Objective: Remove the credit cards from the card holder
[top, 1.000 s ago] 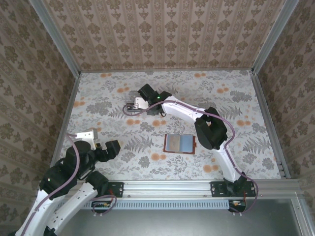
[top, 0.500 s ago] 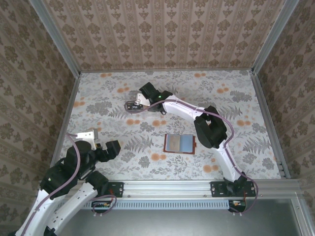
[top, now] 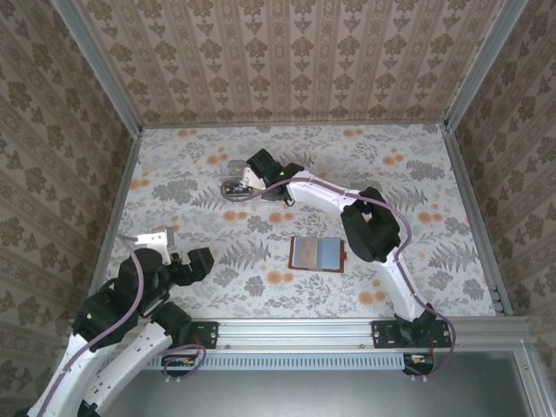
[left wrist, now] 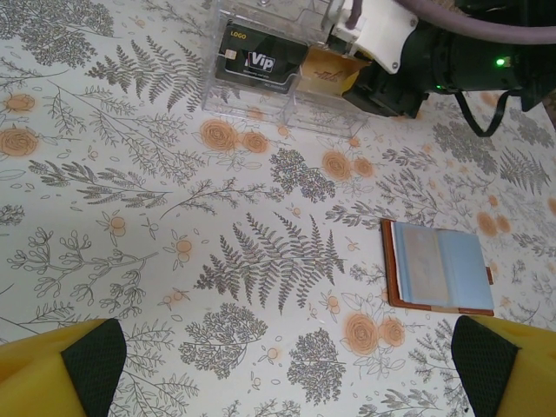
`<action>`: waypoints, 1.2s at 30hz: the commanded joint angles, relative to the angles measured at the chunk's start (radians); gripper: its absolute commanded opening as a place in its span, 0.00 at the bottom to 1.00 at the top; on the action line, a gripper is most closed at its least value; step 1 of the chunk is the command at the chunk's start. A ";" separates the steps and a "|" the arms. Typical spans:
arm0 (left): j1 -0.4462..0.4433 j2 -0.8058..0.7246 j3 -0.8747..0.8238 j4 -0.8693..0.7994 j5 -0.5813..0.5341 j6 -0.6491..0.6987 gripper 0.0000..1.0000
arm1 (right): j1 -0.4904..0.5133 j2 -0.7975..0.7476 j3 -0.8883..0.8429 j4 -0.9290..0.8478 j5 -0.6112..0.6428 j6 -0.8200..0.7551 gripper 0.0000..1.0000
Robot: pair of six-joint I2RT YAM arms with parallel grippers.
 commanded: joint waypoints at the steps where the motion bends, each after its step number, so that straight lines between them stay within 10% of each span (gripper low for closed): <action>1: 0.009 0.009 -0.020 0.045 0.010 0.025 1.00 | 0.010 -0.137 -0.043 0.017 -0.006 0.073 0.45; 23: -0.059 0.483 -0.294 0.761 0.290 -0.158 0.89 | -0.017 -0.954 -1.023 0.128 -0.162 1.211 0.54; 36: -0.265 1.093 -0.079 1.010 0.270 -0.167 0.69 | -0.099 -1.056 -1.351 0.239 -0.322 1.407 0.40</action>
